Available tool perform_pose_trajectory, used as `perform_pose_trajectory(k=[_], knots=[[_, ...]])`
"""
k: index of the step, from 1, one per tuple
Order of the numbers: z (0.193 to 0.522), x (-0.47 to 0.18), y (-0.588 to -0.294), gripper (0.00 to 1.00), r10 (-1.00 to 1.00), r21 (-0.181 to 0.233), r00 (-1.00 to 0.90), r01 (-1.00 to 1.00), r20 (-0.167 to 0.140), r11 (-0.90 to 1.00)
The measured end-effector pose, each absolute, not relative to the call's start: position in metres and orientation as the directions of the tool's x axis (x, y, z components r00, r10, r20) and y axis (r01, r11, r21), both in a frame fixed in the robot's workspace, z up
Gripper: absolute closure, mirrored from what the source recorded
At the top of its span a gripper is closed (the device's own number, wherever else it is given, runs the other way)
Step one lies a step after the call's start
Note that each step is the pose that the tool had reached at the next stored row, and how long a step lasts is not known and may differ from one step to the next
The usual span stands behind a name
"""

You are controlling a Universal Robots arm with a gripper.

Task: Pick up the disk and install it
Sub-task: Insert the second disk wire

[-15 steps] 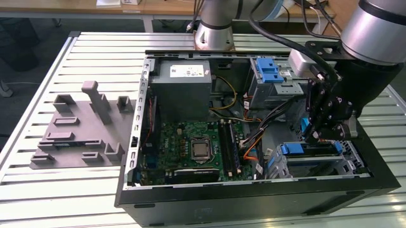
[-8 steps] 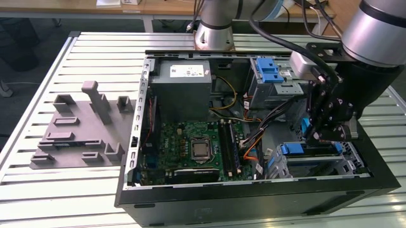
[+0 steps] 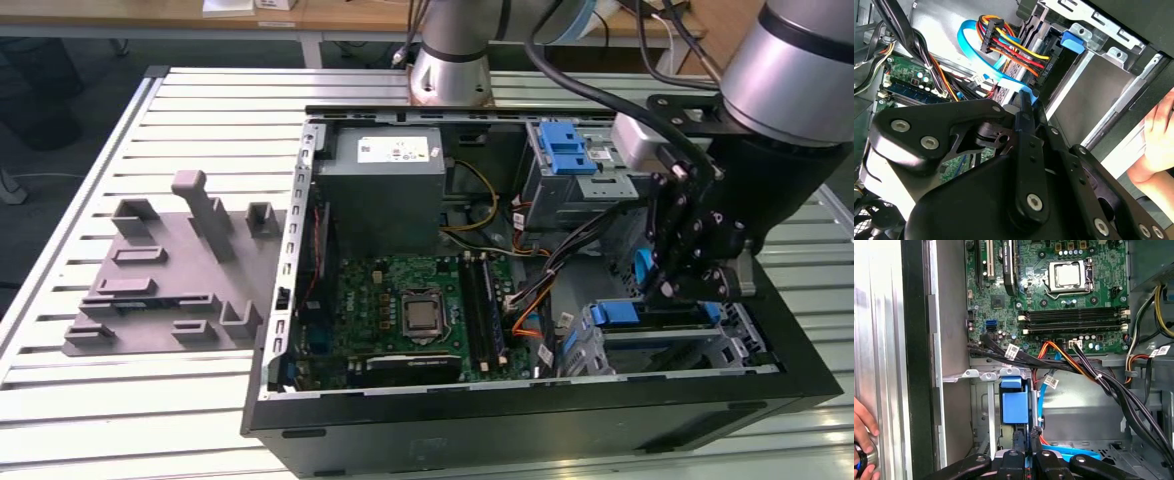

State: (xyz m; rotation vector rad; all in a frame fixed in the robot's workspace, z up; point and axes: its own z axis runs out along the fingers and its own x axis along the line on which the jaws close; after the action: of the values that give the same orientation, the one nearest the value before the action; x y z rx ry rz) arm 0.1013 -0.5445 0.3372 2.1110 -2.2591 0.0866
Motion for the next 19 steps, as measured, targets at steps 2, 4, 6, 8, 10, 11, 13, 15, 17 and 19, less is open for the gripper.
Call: perform_pose_trajectory(k=[2, 4, 6, 8, 10, 11, 13, 15, 17, 19], knots=[[0.3369, 0.1014, -0.5448, 0.84, -0.995, -0.008, -0.068, -0.998, 0.073, 0.067], [0.3367, 0.1015, -0.545, 0.84, -0.995, -0.008, -0.068, -0.998, 0.074, 0.067], [0.3361, 0.1018, -0.5451, 0.84, -0.995, -0.008, -0.068, -0.998, 0.074, 0.067], [0.3355, 0.1024, -0.5452, 0.84, -0.995, -0.008, -0.068, -0.998, 0.073, 0.067], [0.3349, 0.1027, -0.5454, 0.84, -0.995, -0.008, -0.068, -0.998, 0.073, 0.067], [0.3346, 0.1028, -0.5454, 0.84, -0.995, -0.008, -0.068, -0.998, 0.073, 0.068], [0.3342, 0.1029, -0.5456, 0.84, -0.995, -0.008, -0.068, -0.998, 0.073, 0.067], [0.3337, 0.1029, -0.5459, 0.84, -0.995, -0.008, -0.068, -0.998, 0.073, 0.067], [0.3334, 0.103, -0.546, 0.84, -0.995, -0.008, -0.068, -0.998, 0.073, 0.067], [0.3333, 0.103, -0.5461, 0.84, -0.995, -0.008, -0.068, -0.998, 0.073, 0.067]])
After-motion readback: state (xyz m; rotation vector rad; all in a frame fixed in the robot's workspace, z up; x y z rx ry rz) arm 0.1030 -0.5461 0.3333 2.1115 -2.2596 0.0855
